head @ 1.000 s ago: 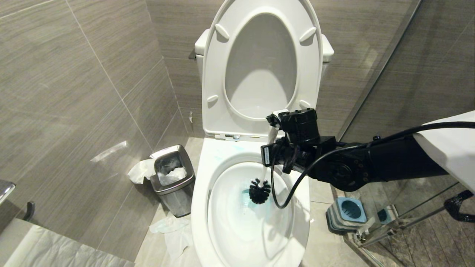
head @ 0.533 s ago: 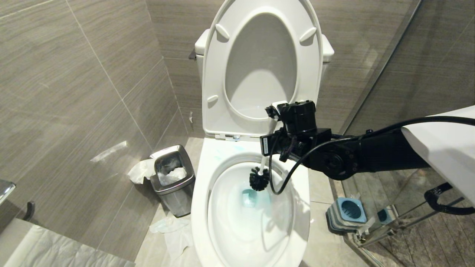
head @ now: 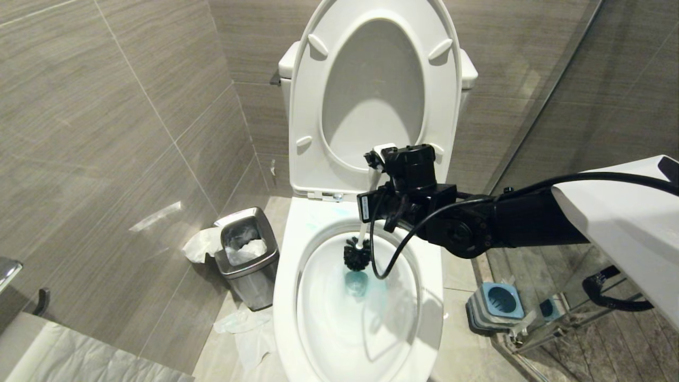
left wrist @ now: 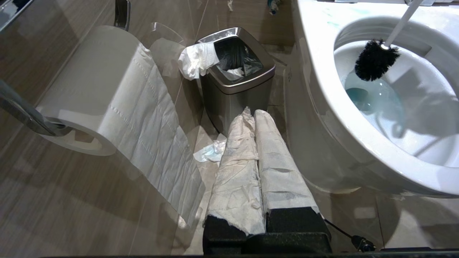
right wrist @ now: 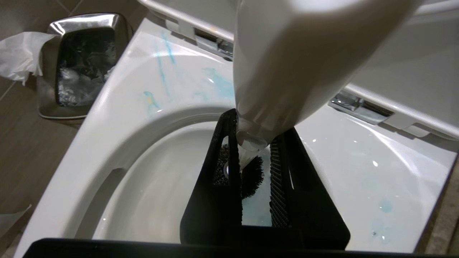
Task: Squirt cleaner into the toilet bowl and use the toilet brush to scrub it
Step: Scrub the toilet bowl
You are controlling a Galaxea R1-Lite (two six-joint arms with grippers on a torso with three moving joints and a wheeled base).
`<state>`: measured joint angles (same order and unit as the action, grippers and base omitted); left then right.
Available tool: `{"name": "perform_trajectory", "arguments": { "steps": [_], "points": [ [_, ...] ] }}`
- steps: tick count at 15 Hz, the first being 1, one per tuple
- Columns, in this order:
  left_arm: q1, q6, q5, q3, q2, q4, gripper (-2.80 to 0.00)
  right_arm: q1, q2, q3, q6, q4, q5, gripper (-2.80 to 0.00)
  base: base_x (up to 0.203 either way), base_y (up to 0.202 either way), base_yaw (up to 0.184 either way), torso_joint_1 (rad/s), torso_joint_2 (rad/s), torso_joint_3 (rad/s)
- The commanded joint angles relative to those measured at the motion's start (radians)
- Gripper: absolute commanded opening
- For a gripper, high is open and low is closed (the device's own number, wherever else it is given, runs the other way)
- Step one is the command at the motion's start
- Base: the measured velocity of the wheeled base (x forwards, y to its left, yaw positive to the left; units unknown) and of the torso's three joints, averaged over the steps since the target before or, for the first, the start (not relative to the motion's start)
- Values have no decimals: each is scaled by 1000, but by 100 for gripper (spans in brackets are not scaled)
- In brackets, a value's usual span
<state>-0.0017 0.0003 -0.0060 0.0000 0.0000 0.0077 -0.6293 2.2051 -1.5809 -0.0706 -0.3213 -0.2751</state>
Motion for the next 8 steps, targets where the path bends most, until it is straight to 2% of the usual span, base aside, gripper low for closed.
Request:
{"name": "perform_trajectory", "arguments": {
  "steps": [1,5,8],
  "points": [
    [0,0,0,2,0,0,-280,-24,15,-11,-3,-2,-1,-280,0,0,0,0,0,0],
    [0,0,0,2,0,0,-280,-80,28,-12,-7,-2,-1,-280,0,0,0,0,0,0],
    [0,0,0,2,0,0,-280,-158,23,6,-44,-1,-8,-280,0,0,0,0,0,0]
  ]
}}
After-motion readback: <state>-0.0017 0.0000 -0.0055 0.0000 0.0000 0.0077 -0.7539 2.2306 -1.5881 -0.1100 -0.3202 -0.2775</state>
